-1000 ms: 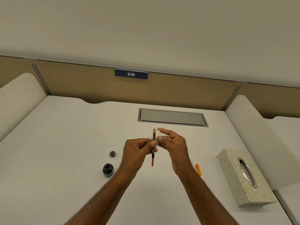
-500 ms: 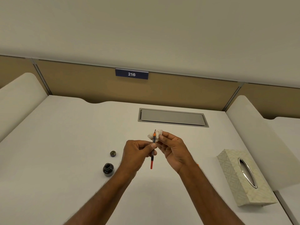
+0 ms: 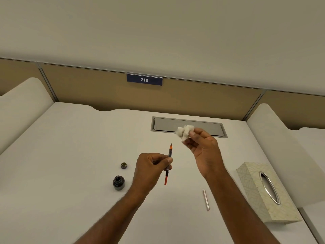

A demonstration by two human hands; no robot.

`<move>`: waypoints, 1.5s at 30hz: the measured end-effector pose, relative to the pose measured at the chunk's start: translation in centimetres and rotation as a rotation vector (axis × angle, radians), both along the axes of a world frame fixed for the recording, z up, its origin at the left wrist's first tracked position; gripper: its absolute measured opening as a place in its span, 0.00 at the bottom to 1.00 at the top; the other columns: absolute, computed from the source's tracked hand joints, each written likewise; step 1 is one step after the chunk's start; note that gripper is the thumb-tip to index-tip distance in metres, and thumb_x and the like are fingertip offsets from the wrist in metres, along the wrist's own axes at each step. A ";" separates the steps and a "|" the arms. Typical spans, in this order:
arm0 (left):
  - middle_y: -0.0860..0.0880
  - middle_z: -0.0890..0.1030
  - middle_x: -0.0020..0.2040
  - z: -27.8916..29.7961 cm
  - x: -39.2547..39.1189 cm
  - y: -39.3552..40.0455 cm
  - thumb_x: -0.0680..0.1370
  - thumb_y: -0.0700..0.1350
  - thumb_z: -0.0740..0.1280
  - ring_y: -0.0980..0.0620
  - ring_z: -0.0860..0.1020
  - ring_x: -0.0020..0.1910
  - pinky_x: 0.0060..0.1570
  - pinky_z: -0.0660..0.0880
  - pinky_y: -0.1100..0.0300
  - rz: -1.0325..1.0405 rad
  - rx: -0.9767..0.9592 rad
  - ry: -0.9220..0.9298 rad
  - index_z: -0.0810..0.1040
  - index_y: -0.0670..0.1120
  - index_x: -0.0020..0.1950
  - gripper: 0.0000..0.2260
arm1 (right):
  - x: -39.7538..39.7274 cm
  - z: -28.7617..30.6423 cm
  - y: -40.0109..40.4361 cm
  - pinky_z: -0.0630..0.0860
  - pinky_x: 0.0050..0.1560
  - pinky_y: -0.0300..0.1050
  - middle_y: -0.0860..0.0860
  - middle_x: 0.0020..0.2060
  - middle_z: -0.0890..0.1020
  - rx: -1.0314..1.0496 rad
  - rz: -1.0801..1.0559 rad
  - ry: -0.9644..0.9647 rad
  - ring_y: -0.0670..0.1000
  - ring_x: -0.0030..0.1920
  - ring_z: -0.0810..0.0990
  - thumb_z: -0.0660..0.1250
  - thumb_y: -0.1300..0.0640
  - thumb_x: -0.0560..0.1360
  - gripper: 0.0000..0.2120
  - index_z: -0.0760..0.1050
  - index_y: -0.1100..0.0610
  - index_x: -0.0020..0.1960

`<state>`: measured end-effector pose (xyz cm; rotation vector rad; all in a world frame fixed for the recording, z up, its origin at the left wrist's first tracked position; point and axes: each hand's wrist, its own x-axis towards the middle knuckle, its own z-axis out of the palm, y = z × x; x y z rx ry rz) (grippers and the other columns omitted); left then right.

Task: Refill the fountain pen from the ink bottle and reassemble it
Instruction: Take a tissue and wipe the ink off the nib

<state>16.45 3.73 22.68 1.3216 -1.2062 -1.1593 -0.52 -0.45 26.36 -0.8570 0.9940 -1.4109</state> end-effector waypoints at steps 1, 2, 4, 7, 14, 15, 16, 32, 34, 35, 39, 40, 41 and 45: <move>0.48 0.86 0.34 0.0 0.0 -0.1 0.75 0.41 0.74 0.51 0.86 0.36 0.43 0.83 0.61 0.003 -0.008 -0.003 0.86 0.49 0.40 0.05 | 0.1 0.0 0.4 0.80 0.52 0.46 0.54 0.44 0.85 -0.014 0.032 0.082 0.55 0.47 0.82 0.66 0.63 0.77 0.07 0.82 0.57 0.49; 0.48 0.86 0.34 0.0 0.1 -0.1 0.75 0.41 0.74 0.51 0.86 0.36 0.43 0.83 0.61 0.005 -0.015 -0.011 0.86 0.50 0.40 0.05 | 0.4 -0.2 0.8 0.80 0.49 0.47 0.55 0.42 0.85 -0.027 0.054 0.164 0.56 0.45 0.82 0.67 0.63 0.77 0.06 0.83 0.58 0.48; 0.49 0.87 0.34 -0.2 0.0 -0.2 0.74 0.42 0.74 0.52 0.86 0.36 0.44 0.83 0.60 0.007 -0.029 -0.032 0.85 0.51 0.41 0.04 | 1.0 -0.7 1.5 0.81 0.47 0.46 0.57 0.42 0.85 -0.056 0.064 0.293 0.57 0.43 0.82 0.69 0.63 0.76 0.04 0.83 0.60 0.48; 0.49 0.87 0.35 -0.5 -0.2 -0.3 0.74 0.44 0.75 0.52 0.86 0.36 0.45 0.83 0.61 0.005 -0.049 -0.052 0.85 0.51 0.42 0.02 | 2.3 -1.8 2.1 0.80 0.44 0.41 0.52 0.40 0.86 -0.079 -0.003 0.436 0.51 0.42 0.83 0.72 0.60 0.75 0.03 0.84 0.56 0.47; 0.49 0.86 0.37 -1.1 -0.4 -0.3 0.75 0.46 0.74 0.52 0.85 0.38 0.46 0.82 0.63 -0.016 -0.023 -0.113 0.86 0.47 0.44 0.03 | 3.4 -3.9 2.2 0.75 0.44 0.35 0.43 0.42 0.82 -0.399 -0.322 0.963 0.46 0.44 0.79 0.75 0.55 0.73 0.04 0.81 0.53 0.46; 0.50 0.86 0.36 -1.1 -0.4 -0.3 0.75 0.46 0.74 0.52 0.85 0.38 0.46 0.82 0.63 -0.019 -0.014 -0.120 0.86 0.47 0.44 0.03 | 3.4 -4.2 1.9 0.74 0.46 0.34 0.46 0.42 0.83 -0.452 -0.365 1.036 0.46 0.45 0.77 0.75 0.55 0.73 0.05 0.81 0.55 0.46; 0.49 0.86 0.36 -1.2 -0.4 -0.3 0.75 0.46 0.74 0.52 0.85 0.38 0.46 0.82 0.63 -0.021 -0.004 -0.123 0.86 0.46 0.44 0.04 | 3.3 -4.4 1.6 0.72 0.48 0.34 0.49 0.42 0.83 -0.488 -0.395 1.084 0.46 0.45 0.77 0.75 0.56 0.72 0.06 0.81 0.57 0.46; 0.49 0.86 0.35 -1.1 -0.2 -0.2 0.74 0.44 0.75 0.52 0.85 0.36 0.44 0.82 0.63 0.007 -0.029 -0.102 0.86 0.47 0.41 0.02 | 3.0 -3.6 2.9 0.78 0.42 0.40 0.38 0.38 0.83 -0.292 -0.183 0.806 0.48 0.43 0.81 0.75 0.55 0.73 0.05 0.80 0.45 0.44; 0.49 0.87 0.36 -1.2 -0.4 -0.2 0.74 0.45 0.74 0.52 0.85 0.37 0.45 0.82 0.62 -0.007 -0.019 -0.113 0.86 0.46 0.42 0.04 | 2.9 -4.0 2.6 0.76 0.42 0.40 0.37 0.40 0.80 -0.396 -0.274 0.950 0.47 0.43 0.78 0.74 0.53 0.73 0.04 0.79 0.47 0.45; 0.49 0.87 0.36 -1.3 -0.5 -0.2 0.74 0.45 0.74 0.52 0.85 0.37 0.45 0.82 0.62 -0.012 -0.009 -0.118 0.86 0.46 0.42 0.04 | 3.0 -4.1 2.4 0.76 0.43 0.41 0.40 0.41 0.81 -0.444 -0.308 1.008 0.46 0.43 0.77 0.73 0.52 0.73 0.04 0.80 0.51 0.45; 0.49 0.86 0.35 -1.3 -0.6 0.2 0.75 0.44 0.74 0.53 0.85 0.36 0.44 0.82 0.62 -0.025 0.009 -0.115 0.86 0.45 0.41 0.04 | 2.6 -4.1 1.1 0.76 0.46 0.42 0.47 0.43 0.82 -0.473 -0.393 1.029 0.47 0.45 0.77 0.72 0.54 0.75 0.05 0.79 0.55 0.47; 0.49 0.86 0.35 -1.3 -0.6 0.3 0.74 0.43 0.75 0.52 0.85 0.36 0.43 0.82 0.61 -0.021 0.008 -0.097 0.86 0.45 0.41 0.04 | 2.3 -3.7 0.9 0.77 0.46 0.41 0.47 0.43 0.82 -0.441 -0.396 0.940 0.48 0.45 0.78 0.72 0.56 0.75 0.04 0.79 0.55 0.47; 0.48 0.86 0.34 -1.2 -0.6 0.3 0.74 0.42 0.75 0.52 0.85 0.36 0.43 0.82 0.60 -0.016 0.006 -0.083 0.86 0.44 0.41 0.03 | 1.9 -3.4 0.6 0.78 0.46 0.40 0.47 0.43 0.83 -0.378 -0.388 0.815 0.48 0.46 0.80 0.71 0.57 0.76 0.03 0.79 0.54 0.48; 0.49 0.86 0.34 -0.9 -0.4 0.3 0.75 0.42 0.74 0.53 0.85 0.36 0.44 0.82 0.61 -0.012 -0.008 -0.062 0.86 0.47 0.40 0.04 | 0.9 -3.6 -0.2 0.78 0.53 0.43 0.54 0.47 0.86 0.013 -0.183 0.350 0.52 0.50 0.84 0.70 0.59 0.77 0.05 0.80 0.58 0.52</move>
